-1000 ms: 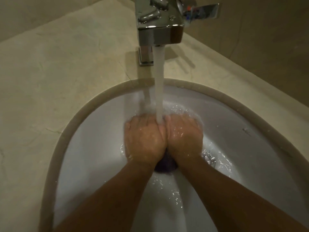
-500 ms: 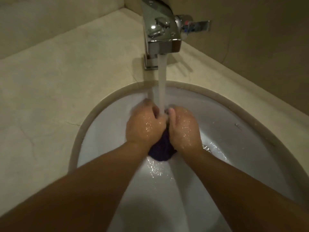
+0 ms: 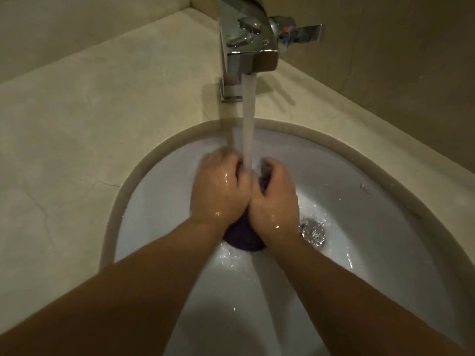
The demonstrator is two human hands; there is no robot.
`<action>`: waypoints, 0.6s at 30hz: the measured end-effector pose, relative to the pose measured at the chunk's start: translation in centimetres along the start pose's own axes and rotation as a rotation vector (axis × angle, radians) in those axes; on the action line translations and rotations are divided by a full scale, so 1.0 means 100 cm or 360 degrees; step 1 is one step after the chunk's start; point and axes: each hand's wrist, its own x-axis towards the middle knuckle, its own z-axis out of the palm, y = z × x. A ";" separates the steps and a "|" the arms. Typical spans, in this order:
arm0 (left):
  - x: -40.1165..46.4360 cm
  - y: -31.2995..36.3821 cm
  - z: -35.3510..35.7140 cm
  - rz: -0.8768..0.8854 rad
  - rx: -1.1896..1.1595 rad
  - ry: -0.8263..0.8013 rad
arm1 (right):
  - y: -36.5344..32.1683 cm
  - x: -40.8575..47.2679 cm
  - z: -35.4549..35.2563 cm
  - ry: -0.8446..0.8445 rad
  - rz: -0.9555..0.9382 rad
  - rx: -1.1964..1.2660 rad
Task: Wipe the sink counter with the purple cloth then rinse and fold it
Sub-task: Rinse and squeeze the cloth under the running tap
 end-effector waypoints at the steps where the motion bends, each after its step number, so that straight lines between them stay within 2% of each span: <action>1: -0.006 -0.006 0.005 0.0038 0.0043 -0.0092 | 0.005 -0.005 0.004 -0.0069 -0.0038 -0.0072; 3: -0.016 -0.009 0.011 0.0048 0.0023 -0.0161 | 0.012 -0.012 0.009 -0.0118 -0.0157 -0.0161; 5: -0.020 -0.009 0.012 0.0017 -0.0028 -0.0109 | 0.017 -0.011 0.012 -0.0127 -0.0251 -0.0241; 10: -0.019 -0.003 0.015 -0.0026 0.0161 0.0111 | 0.020 0.004 0.015 -0.0131 -0.0151 -0.0447; 14: -0.013 -0.002 0.019 -0.0091 0.0328 -0.0009 | 0.019 0.008 0.016 -0.0050 -0.0226 -0.0456; 18: -0.007 0.011 0.016 -0.0221 0.0353 -0.0076 | 0.020 0.017 0.015 -0.0140 -0.0114 -0.0498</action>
